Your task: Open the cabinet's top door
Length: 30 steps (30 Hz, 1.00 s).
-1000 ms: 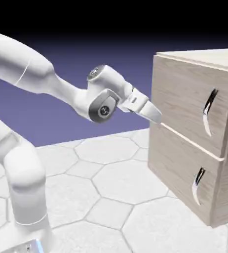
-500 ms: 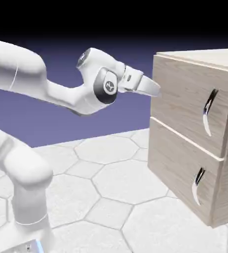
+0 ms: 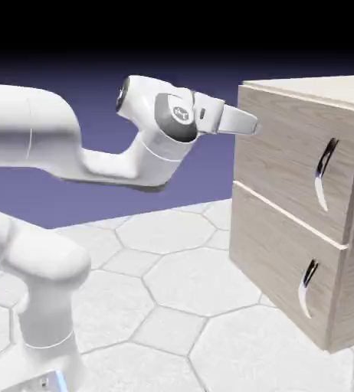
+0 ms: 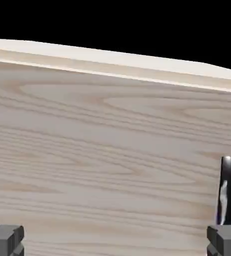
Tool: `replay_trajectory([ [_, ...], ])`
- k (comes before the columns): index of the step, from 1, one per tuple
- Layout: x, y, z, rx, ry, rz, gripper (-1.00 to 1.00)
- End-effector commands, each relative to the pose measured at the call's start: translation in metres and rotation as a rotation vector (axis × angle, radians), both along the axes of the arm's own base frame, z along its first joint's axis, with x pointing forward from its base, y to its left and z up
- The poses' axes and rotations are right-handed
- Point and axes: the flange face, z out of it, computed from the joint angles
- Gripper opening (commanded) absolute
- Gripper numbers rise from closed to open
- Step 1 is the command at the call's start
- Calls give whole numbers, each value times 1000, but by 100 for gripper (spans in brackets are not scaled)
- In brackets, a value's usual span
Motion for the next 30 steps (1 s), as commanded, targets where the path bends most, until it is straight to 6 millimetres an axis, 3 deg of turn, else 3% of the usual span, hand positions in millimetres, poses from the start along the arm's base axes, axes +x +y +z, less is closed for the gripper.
replay_trajectory([
  [1, 1, -4, -1, 3, -12, -2, 0],
  [8, 12, -32, -13, 30, -93, -17, 0],
  [15, 31, -59, -39, 63, -164, -29, 0],
  [30, 87, -98, -129, 129, -270, -22, 0],
])
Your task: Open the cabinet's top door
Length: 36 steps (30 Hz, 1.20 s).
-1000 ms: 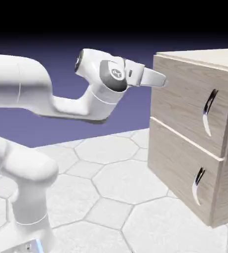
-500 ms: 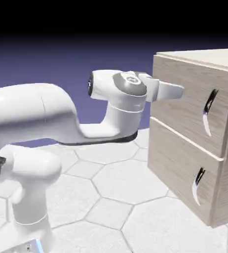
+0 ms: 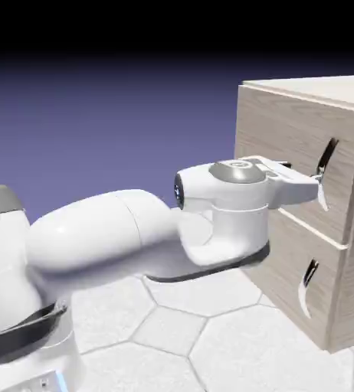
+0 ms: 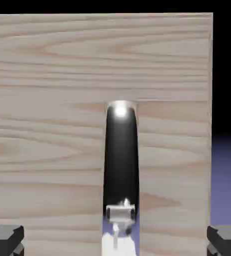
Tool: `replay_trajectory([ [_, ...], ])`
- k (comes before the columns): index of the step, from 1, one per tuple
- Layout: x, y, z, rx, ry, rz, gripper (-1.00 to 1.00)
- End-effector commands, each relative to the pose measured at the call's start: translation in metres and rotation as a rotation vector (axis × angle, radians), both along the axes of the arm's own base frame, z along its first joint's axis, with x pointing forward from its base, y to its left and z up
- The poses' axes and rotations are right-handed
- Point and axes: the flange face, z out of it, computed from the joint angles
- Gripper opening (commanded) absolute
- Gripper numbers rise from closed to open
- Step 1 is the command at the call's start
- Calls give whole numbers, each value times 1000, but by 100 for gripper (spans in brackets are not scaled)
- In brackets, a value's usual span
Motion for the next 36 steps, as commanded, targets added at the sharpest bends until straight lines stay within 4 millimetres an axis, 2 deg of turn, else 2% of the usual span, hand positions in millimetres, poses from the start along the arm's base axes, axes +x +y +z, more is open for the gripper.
replay_trajectory([
  [1, 0, 0, 0, 0, 0, 0, 0],
  [6, 50, 2, 0, 0, 0, 0, 0],
  [7, 50, 2, 0, 0, 0, 0, -100],
  [8, 50, 2, 0, 0, 0, 0, -100],
  [13, 11, 16, 0, 0, 0, -95, -100],
  [18, -18, 29, 0, -1, 0, -167, -100],
  [31, -102, 85, 0, 0, 0, -399, -100],
  [36, -123, 103, 0, 0, 0, -462, -100],
])
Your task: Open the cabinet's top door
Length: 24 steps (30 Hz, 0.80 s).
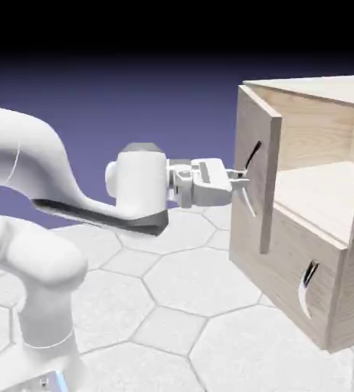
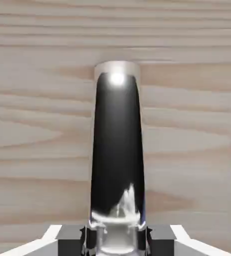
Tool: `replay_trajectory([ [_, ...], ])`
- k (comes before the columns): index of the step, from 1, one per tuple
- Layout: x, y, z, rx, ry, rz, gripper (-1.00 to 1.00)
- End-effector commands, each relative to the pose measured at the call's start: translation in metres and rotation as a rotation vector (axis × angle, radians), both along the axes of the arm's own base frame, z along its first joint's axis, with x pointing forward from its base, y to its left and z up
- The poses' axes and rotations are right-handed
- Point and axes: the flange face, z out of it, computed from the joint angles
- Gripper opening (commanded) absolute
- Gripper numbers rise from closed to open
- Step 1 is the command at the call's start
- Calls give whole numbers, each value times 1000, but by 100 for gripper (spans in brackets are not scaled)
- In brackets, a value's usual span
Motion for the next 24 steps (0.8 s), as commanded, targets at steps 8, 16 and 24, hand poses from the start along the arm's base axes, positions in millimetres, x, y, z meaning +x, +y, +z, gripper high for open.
replay_trajectory([
  [8, -29, 30, 0, 3, -1, -97, -100],
  [16, -59, 69, 0, 2, -1, -209, -100],
  [24, -85, 113, 0, 2, -1, -326, -100],
])
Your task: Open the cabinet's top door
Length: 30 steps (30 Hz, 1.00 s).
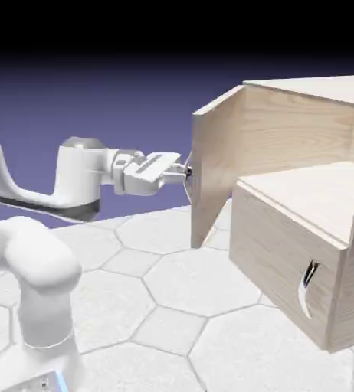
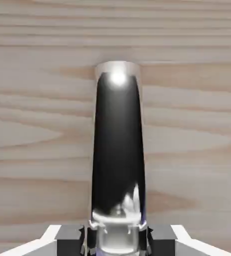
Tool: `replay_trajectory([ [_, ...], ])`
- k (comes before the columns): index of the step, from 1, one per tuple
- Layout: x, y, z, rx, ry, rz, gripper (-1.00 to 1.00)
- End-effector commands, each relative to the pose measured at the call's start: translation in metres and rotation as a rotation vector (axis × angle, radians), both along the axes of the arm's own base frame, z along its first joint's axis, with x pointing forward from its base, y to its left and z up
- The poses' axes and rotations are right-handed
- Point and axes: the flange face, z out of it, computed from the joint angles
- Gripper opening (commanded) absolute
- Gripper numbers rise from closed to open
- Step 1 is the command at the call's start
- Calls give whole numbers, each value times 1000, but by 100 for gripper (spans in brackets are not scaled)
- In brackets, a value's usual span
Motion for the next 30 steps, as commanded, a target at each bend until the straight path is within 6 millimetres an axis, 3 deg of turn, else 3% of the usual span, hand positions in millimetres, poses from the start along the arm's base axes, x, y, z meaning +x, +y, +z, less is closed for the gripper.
replay_trajectory([
  [1, -3, 6, 0, 1, 1, -18, -100],
  [8, -26, 60, 0, 1, 0, -151, -100],
  [16, -45, 137, 0, 1, 0, -332, -100],
  [23, -51, 199, 0, 1, 0, -476, -100],
  [30, -49, 244, 0, 0, 1, -577, -100],
])
